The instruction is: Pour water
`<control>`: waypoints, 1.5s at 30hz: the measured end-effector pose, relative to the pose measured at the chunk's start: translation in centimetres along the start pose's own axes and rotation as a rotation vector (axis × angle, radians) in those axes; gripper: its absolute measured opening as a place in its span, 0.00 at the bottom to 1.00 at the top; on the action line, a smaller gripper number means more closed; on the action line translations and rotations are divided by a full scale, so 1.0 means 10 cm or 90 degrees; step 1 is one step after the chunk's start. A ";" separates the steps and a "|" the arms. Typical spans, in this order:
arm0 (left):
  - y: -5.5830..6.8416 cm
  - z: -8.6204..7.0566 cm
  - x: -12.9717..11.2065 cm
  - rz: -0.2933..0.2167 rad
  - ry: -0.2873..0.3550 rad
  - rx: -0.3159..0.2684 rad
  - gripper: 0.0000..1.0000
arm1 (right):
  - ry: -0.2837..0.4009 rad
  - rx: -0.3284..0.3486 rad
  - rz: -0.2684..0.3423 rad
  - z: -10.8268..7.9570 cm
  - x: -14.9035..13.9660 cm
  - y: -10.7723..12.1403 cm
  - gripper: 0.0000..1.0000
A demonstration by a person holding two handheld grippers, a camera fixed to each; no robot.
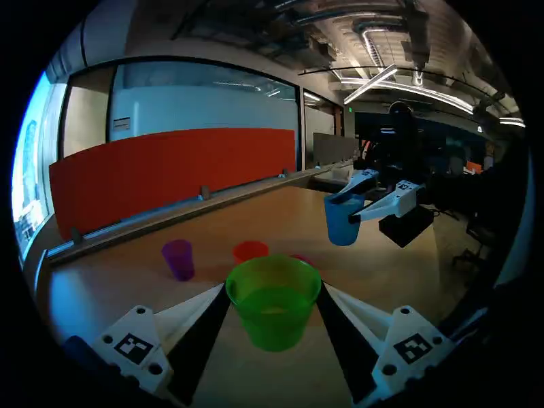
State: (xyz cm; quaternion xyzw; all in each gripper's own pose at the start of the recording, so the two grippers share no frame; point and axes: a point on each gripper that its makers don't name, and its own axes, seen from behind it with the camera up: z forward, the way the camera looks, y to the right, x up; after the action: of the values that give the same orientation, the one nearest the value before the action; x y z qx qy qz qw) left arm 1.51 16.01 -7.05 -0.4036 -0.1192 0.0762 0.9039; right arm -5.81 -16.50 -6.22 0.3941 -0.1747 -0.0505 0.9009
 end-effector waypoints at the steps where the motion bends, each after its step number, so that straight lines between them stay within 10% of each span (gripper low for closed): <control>1: 0.01 0.01 -0.03 0.000 -0.004 -0.001 0.87 | -0.004 0.001 0.000 0.00 -0.03 0.00 0.91; 24: 0.20 0.18 -0.67 0.020 -0.096 -0.027 0.87 | -0.092 0.052 -0.028 0.12 -0.71 -0.25 0.91; 45: 0.12 0.28 -0.97 0.017 -0.139 -0.036 0.87 | -0.135 0.060 -0.043 0.27 -1.02 -0.22 0.91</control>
State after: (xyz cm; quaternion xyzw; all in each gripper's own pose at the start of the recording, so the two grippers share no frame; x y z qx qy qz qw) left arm -8.62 16.54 -7.65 -0.4196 -0.2139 0.1283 0.8728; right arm -16.18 -17.61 -8.94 0.4343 -0.2578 -0.1143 0.8555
